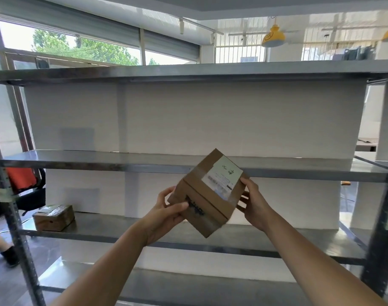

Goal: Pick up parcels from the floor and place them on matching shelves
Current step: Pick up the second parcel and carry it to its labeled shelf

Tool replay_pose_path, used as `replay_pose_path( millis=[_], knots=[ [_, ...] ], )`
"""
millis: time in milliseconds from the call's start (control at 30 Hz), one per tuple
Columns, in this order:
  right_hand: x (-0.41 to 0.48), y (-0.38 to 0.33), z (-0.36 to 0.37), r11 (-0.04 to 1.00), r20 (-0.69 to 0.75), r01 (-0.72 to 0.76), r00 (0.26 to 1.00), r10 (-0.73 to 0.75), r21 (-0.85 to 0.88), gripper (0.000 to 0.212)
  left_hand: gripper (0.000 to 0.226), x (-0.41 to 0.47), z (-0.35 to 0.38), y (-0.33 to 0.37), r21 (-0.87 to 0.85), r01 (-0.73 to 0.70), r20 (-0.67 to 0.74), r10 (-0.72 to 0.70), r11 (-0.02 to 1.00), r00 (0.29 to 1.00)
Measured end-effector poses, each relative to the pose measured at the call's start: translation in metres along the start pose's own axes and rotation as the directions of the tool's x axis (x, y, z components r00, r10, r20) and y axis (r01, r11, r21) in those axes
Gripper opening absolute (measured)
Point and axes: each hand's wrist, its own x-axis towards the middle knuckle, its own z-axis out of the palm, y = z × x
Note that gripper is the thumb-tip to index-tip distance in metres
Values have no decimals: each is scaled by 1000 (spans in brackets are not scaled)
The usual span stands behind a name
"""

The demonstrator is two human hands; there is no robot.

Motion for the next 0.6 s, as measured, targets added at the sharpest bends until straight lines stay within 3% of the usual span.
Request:
replay_pose_path(
  millis=[67, 200, 300, 500, 600],
  knots=[
    [2, 0, -3, 999, -41, 34, 999, -33, 33, 65, 89, 6, 3, -1, -43, -43, -122, 38, 998, 992],
    [1, 0, -5, 998, 20, 50, 999, -51, 39, 69, 91, 16, 12, 1, -76, -115, -317, 86, 990, 944],
    [-6, -1, -6, 999, 7, 50, 999, -50, -12, 47, 51, 17, 28, 4, -23, -138, -437, 114, 990, 892],
    [-18, 0, -19, 996, 20, 14, 1000, -13, -91, 47, 36, 16, 46, 5, -26, -168, -368, 147, 985, 918],
    [-21, 1, -24, 998, 17, -40, 999, 40, -41, 56, 56, 16, 45, 7, 40, -219, -179, 223, 975, 958]
  ],
)
